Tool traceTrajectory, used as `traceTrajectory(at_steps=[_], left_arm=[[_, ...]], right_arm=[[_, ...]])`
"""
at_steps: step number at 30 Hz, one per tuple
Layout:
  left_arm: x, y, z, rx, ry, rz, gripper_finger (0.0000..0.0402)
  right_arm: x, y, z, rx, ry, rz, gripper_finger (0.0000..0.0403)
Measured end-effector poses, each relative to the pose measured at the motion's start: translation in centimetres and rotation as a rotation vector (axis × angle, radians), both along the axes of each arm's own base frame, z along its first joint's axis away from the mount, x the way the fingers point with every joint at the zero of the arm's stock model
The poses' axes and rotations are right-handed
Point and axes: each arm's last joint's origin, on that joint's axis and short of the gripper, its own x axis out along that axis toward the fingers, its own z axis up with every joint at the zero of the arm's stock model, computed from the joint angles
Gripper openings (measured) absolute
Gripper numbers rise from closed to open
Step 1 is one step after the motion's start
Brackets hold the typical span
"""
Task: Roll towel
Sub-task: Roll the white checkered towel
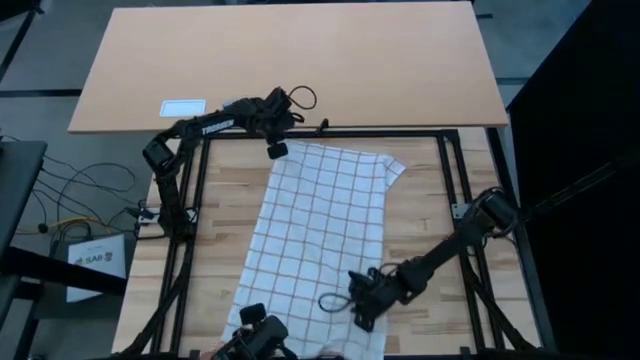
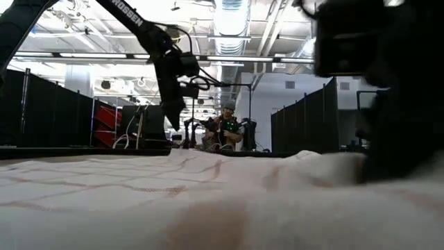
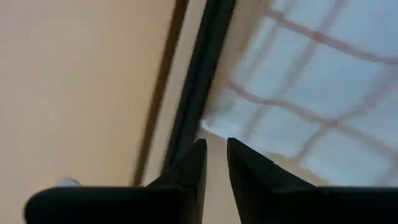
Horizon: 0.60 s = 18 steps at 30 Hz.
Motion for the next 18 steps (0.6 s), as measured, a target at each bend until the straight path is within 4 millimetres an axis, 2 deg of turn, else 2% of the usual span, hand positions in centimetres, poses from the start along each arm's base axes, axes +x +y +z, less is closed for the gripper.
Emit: traceTrajectory(at_steps=[4,6,9,14,16,18], left_arm=[[-0.1,-1.4,1.2,-0.278,-0.076,-0.007,0.0051],[-0.2,-2.1,0.7,-0.348,-0.076,-0.039,0.0049],[-0.4,-2.5,-0.9,-0.359,-0.037,-0.067,0.0045],[-1.0,-3.0,-3.3,-0.378,-0.012,-0.071,0.0043],[-1.3,-3.3,-4.0,-0.388,0.013,-0.094,0.0043],[-1.6,-3.2,-4.3,-0.386,0.024,-0.08,0.0042]], right_arm=[[0.4,-4.0,1.7,-0.081,0.065,-0.052,0.0164],[0.6,-6.5,3.0,-0.11,0.085,-0.103,0.0164],[0.9,-9.3,5.0,-0.114,0.067,-0.156,0.0164],[0.8,-10.6,7.3,-0.023,0.014,-0.129,0.0164],[0.6,-9.3,7.2,0.045,0.036,-0.072,0.0164],[0.0,-7.1,6.4,0.07,0.08,-0.026,0.0164]])
